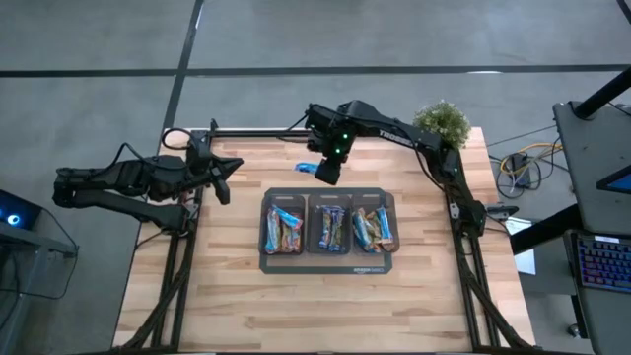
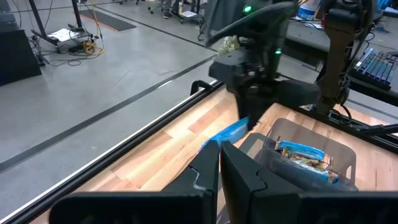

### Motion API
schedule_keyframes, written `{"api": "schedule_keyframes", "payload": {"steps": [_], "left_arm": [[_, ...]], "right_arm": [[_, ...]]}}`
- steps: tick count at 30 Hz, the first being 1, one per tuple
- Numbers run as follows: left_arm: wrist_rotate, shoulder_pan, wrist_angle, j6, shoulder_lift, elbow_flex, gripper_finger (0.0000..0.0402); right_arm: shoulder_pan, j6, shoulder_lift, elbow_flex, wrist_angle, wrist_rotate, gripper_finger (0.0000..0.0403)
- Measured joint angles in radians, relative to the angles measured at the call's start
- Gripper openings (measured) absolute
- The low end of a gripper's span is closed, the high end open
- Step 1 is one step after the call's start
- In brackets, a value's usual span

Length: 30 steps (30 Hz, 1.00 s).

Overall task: Pick and place Granola Bars by type
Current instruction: Put the blue granola bar into the middle black bin

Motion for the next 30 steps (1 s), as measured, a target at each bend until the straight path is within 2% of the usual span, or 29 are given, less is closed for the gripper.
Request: {"api": "schedule_keyframes", "payload": {"steps": [24, 30], "left_arm": [[0.0, 0.0, 0.001, -0.002, 0.0, 0.0, 0.0], [0.001, 0.0, 0.001, -0.002, 0.0, 0.0, 0.0]], "right_arm": [[0.165, 0.029, -0.021, -0.003, -0.141, -0.001, 0.0065], [0.204, -0.083, -0.024, -0.003, -0.159, -0.001, 0.0065]]}}
